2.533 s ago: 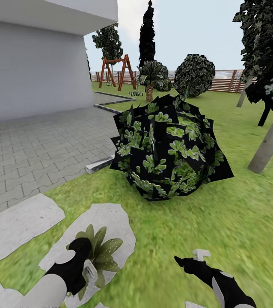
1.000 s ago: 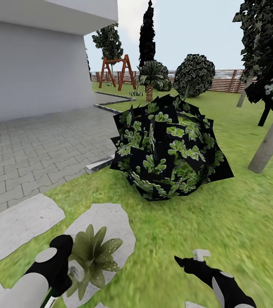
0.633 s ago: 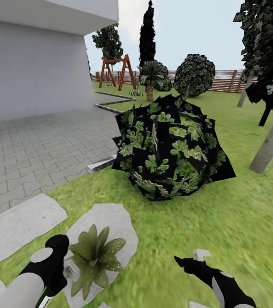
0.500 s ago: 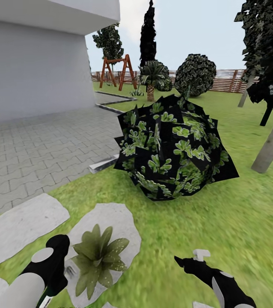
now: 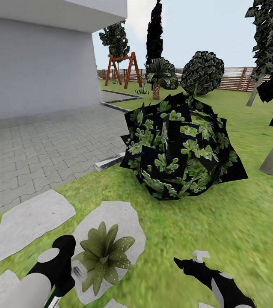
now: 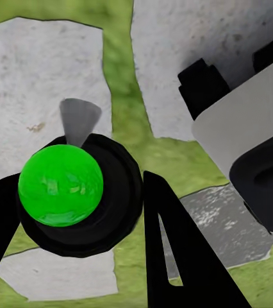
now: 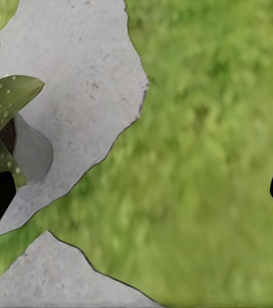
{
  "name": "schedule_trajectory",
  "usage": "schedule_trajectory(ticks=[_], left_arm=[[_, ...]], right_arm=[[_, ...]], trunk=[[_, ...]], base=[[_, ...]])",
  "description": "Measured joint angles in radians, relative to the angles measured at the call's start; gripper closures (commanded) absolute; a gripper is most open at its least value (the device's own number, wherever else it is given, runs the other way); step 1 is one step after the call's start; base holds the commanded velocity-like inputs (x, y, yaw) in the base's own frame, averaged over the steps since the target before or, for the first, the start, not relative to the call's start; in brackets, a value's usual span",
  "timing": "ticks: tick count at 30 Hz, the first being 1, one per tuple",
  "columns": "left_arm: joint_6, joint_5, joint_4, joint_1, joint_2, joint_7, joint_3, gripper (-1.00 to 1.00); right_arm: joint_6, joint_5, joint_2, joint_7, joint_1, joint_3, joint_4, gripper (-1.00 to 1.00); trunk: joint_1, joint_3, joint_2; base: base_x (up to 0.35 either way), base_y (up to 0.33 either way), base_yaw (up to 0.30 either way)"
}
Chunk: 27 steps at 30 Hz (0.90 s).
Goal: Pick up the pesticide atomizer in the garden and spray insectifuge to fully cover both potted plants in the garden.
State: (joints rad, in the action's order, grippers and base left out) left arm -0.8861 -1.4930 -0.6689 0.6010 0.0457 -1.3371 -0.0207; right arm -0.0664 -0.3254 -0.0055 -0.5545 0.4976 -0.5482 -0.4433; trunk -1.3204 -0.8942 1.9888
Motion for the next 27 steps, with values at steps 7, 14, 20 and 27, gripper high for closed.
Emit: schedule_trajectory(ticks=[7,14,20,27], left_arm=[[-0.001,-0.001,0.009,-0.007,-0.006,-0.001,-0.003,1.00],[-0.004,-0.001,0.014,-0.007,-0.006,-0.003,-0.003,1.00],[-0.004,0.001,0.008,-0.007,-0.007,-0.002,-0.003,1.00],[-0.003,0.000,0.007,-0.006,-0.007,-0.002,-0.003,1.00]], right_arm=[[-0.003,-0.001,0.000,0.000,0.000,0.001,0.042,-1.00],[-0.010,0.001,0.001,0.000,0.000,0.000,0.047,-1.00],[-0.013,0.003,0.000,0.001,0.000,-0.003,0.047,-1.00],[-0.014,0.001,0.000,0.000,0.000,-0.002,0.047,-1.00]], trunk=[[0.000,0.000,0.000],[0.000,0.000,0.000],[0.000,-0.003,0.000],[0.000,-0.010,0.000]], base=[[0.000,0.080,0.000],[0.000,0.002,0.000],[0.000,0.000,0.049],[0.000,0.000,0.073]])
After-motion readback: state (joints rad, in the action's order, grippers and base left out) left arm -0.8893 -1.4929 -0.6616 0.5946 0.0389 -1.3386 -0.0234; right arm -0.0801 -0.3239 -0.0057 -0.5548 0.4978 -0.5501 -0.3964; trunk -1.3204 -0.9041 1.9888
